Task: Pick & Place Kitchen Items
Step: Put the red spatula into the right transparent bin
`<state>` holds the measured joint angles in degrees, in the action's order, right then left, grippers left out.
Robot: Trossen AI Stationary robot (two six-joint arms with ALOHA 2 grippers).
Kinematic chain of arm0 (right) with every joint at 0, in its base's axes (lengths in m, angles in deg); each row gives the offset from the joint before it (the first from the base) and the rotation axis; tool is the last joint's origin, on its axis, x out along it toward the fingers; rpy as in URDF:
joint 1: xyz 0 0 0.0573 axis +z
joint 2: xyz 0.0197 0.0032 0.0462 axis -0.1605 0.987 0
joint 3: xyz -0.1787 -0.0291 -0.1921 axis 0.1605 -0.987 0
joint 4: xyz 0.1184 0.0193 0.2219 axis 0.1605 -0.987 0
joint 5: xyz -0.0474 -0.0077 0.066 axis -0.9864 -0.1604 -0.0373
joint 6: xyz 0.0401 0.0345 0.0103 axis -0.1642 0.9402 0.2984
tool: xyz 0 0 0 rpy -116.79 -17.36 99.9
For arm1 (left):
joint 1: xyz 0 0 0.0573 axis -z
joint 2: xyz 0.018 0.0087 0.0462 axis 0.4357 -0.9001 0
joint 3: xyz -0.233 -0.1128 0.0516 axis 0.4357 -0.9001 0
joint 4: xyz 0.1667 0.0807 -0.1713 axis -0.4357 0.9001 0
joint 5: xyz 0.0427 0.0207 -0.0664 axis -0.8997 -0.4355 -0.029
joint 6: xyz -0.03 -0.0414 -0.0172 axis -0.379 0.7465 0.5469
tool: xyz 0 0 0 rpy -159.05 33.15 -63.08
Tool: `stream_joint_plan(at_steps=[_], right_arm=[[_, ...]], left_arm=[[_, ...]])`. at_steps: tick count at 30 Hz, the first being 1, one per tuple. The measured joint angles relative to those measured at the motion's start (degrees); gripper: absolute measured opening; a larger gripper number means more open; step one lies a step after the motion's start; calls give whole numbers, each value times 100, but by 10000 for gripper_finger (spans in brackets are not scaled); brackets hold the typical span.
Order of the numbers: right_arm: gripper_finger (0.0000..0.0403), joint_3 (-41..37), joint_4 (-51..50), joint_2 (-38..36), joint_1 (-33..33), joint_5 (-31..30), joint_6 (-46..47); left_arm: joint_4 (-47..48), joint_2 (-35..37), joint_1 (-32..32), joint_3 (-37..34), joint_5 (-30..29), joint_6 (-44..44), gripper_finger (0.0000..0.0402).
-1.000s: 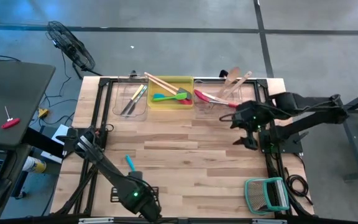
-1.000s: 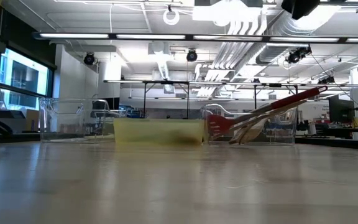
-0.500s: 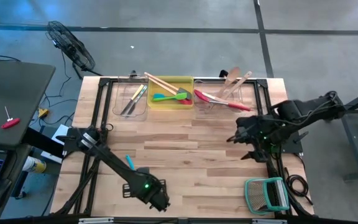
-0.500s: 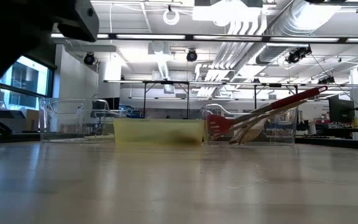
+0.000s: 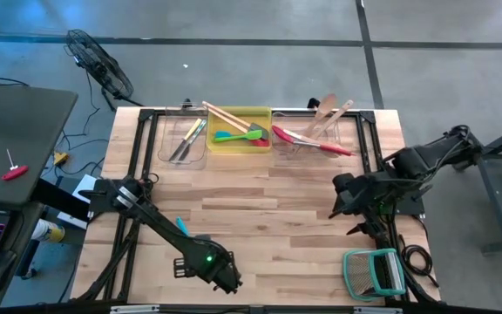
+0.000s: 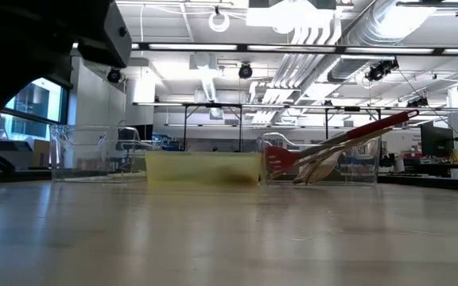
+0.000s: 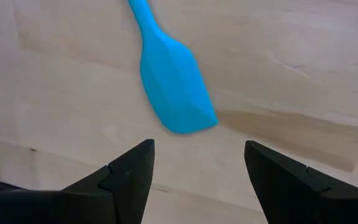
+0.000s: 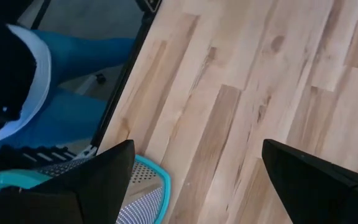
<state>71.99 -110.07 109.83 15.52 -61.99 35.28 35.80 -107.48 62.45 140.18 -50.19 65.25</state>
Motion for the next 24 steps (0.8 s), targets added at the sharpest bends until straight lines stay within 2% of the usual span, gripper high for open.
stream_joint_plan(at_steps=[7, 15, 24], right_arm=[[345, 0, -2, 0, 202, -22, -46], [345, -2, -2, 0, 206, -147, -49], [345, -2, -7, 0, 206, -166, -93]], left_arm=[[-248, 9, 14, 5, -29, -247, 241], [-116, 9, 9, 5, -29, -286, 242], [-36, 9, 9, 5, 212, -236, 249]])
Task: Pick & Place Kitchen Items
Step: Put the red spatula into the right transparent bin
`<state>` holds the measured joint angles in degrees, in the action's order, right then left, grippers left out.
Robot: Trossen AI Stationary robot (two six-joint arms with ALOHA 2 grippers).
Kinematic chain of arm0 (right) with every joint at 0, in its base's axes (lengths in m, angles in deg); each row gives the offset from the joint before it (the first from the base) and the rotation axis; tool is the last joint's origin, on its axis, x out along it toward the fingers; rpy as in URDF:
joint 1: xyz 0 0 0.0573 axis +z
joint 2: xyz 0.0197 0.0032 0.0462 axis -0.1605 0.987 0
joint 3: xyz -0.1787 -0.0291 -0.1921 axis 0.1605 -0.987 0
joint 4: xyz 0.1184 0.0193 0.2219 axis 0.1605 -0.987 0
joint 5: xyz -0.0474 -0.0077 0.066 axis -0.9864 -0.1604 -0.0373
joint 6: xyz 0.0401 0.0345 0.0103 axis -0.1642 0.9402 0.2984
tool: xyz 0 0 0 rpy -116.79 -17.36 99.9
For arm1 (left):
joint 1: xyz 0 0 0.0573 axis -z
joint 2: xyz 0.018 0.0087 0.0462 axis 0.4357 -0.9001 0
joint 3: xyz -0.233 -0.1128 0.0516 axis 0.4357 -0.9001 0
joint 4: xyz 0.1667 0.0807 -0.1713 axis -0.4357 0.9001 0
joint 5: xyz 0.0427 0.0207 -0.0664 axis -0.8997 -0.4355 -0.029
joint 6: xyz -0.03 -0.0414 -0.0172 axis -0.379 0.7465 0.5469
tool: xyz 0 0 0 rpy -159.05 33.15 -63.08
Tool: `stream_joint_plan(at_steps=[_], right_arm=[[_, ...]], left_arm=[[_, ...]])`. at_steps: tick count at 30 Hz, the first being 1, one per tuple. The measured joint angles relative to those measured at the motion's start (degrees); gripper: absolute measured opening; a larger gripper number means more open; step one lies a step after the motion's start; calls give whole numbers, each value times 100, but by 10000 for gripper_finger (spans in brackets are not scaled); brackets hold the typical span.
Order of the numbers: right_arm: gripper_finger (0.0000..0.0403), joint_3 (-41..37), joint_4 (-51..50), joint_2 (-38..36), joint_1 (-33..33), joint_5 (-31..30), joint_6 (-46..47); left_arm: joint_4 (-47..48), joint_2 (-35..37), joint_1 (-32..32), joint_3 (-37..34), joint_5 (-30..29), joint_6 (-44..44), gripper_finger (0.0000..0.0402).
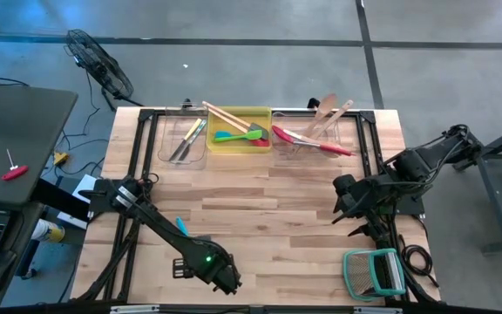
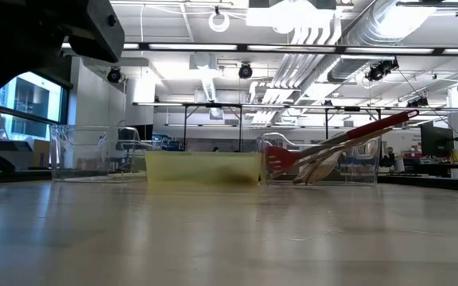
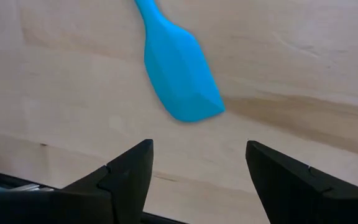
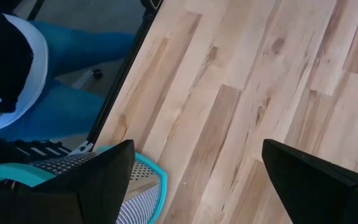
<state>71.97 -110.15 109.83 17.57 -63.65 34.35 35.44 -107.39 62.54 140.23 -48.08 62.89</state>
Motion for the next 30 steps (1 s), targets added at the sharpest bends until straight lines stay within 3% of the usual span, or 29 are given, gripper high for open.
stream_joint_plan(at_steps=[7, 12, 17, 24, 30], right_arm=[[345, 0, -61, 0, 0, 11, 0], [345, 0, -162, 0, 0, 14, 0], [345, 0, -182, 0, 0, 13, -6], [345, 0, -400, 0, 0, 15, -66], [345, 0, -537, 2, 43, 15, -63]], left_arm=[[43, 0, 2, 0, -153, -16, 317], [-626, 0, 2, 0, -509, -223, 350], [-918, 2, -1, 2, -690, -282, 356], [-13, 2, 91, 0, 321, 846, 356], [155, 101, 111, 4, 56, 825, 356]])
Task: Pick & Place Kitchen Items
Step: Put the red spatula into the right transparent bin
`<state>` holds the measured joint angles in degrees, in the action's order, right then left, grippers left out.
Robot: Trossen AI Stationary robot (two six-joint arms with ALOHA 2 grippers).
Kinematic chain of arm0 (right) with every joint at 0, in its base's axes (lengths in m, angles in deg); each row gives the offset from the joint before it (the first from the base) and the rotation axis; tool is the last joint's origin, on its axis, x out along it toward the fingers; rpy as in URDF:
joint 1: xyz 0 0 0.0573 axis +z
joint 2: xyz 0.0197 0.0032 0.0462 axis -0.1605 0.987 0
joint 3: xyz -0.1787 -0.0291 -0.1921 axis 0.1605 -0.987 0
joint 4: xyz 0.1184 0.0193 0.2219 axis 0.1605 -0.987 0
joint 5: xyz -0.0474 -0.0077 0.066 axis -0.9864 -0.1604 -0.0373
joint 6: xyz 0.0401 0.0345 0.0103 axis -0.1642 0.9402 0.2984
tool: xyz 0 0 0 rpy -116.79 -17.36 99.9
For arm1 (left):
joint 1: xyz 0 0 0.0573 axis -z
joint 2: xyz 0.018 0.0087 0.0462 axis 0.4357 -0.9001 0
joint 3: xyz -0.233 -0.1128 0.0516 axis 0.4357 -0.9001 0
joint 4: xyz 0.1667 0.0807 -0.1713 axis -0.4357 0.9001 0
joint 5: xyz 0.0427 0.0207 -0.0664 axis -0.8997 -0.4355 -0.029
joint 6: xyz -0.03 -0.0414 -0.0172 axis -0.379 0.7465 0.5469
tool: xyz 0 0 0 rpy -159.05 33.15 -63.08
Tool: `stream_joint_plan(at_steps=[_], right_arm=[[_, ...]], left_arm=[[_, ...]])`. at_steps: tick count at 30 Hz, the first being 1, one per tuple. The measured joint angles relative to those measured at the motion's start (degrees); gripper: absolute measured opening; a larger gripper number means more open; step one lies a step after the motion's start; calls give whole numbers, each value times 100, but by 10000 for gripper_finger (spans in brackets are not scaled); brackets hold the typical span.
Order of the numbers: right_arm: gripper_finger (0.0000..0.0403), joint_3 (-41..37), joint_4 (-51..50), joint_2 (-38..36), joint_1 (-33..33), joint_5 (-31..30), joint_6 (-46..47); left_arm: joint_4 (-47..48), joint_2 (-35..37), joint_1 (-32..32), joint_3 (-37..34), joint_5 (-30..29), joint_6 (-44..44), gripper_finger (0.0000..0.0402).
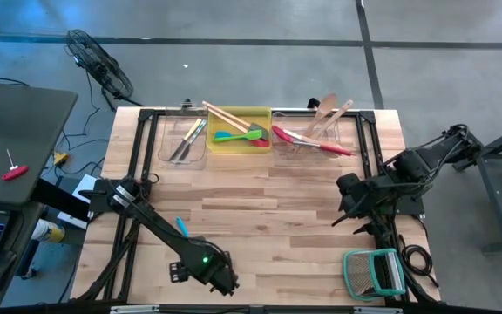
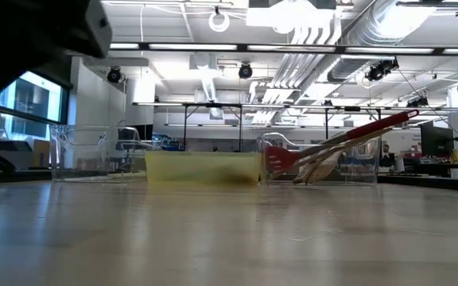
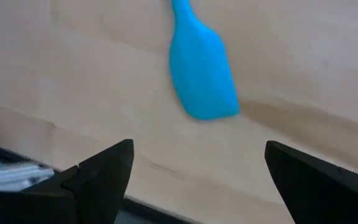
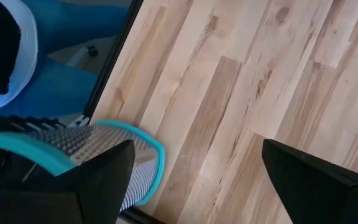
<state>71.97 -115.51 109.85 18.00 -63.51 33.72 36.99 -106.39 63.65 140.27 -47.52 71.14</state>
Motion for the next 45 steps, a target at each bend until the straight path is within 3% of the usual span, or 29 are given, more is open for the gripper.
stream_joint_plan(at_steps=[7, 14, 16, 19, 23, 25, 29, 45], right_arm=[[345, 0, -85, 0, 272, 2, 0], [345, 0, -34, 0, 405, -15, 0], [345, 0, 2, 0, 403, -34, 0], [345, 0, 2, 0, 403, -104, 0], [345, 0, -2, 0, 403, -177, 0], [345, 0, -7, 0, 403, -174, -23], [345, 0, -17, 0, 403, -172, -39], [345, 0, -162, 0, 403, -166, -125]], left_arm=[[668, 327, 185, -62, 40, 62, 356], [678, 1171, 243, -1020, -55, 149, 356], [311, 1534, 277, -1630, -127, 210, 356], [-1121, 2008, 269, -2636, -313, 327, 356], [-3170, 2079, 195, -3639, -922, 310, 356], [-3735, 2048, 188, -3882, -1249, 238, 356], [-3823, 2004, 190, -3901, -1275, 246, 356], [-3997, 1826, -39, -3867, -303, 231, 356]])
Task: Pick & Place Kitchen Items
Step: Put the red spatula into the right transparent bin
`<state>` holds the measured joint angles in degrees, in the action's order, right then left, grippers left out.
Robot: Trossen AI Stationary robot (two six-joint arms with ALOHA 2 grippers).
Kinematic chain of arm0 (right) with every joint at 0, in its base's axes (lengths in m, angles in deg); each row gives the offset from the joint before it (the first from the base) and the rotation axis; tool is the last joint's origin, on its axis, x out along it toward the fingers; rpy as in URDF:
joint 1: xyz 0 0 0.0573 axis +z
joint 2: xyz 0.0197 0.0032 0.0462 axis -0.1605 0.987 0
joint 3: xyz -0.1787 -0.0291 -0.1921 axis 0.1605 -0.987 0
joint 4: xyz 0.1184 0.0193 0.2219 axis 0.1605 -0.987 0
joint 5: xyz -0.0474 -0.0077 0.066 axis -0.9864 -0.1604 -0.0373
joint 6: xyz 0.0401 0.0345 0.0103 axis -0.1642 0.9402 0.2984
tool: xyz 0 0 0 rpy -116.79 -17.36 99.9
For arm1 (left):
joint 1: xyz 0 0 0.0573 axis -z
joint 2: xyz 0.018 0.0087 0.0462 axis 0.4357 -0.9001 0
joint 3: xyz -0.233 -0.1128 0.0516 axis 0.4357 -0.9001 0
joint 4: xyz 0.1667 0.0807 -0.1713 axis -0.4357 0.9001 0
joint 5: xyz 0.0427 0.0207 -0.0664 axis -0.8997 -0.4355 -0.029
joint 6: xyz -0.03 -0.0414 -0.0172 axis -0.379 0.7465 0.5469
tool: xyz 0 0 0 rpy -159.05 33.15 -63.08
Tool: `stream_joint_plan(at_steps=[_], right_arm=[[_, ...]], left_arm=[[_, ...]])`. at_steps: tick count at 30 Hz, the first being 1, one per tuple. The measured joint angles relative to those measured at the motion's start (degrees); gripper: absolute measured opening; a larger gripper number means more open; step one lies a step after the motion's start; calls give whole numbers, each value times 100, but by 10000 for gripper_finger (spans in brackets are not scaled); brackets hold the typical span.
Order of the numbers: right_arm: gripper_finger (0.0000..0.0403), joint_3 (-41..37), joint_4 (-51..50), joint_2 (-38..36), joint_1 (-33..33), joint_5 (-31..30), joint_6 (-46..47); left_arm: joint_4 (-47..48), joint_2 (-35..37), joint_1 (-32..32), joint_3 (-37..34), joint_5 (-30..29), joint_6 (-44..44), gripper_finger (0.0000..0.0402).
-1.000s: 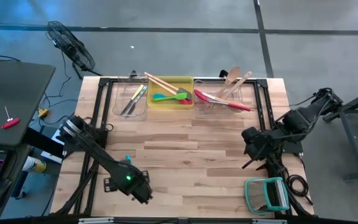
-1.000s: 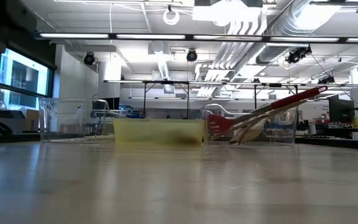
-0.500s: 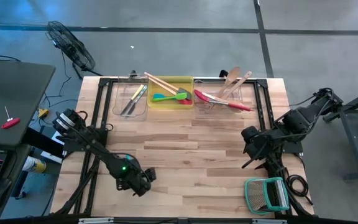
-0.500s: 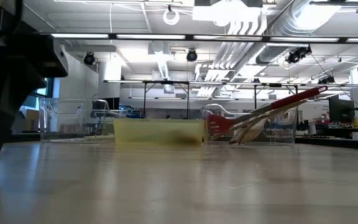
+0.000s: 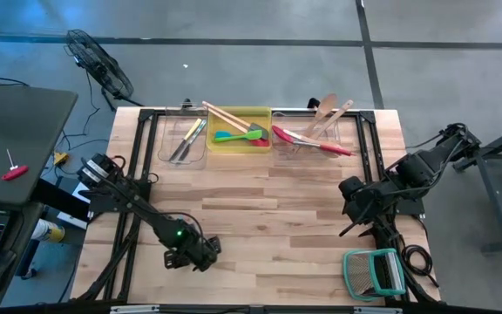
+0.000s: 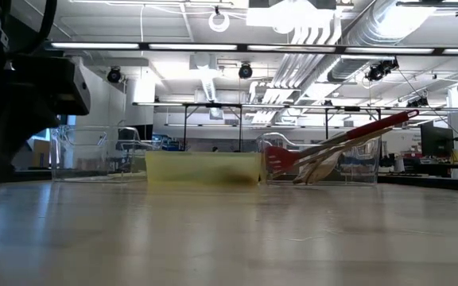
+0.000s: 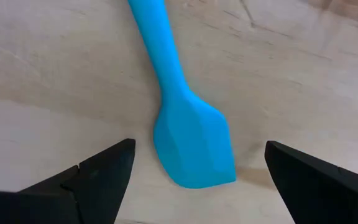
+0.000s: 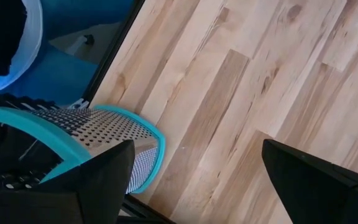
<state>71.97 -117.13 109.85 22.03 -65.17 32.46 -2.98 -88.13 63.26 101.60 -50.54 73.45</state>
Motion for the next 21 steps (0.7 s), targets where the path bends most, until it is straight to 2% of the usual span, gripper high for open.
stream_joint_plan(at_steps=[10, 21], right_arm=[[345, 0, 19, 0, -2, -3, -52], [345, -2, 17, 0, 0, -3, -52]], left_arm=[[-7, -520, -166, 10, 488, -49, 356], [-318, -643, -262, 5, 825, -26, 348]])
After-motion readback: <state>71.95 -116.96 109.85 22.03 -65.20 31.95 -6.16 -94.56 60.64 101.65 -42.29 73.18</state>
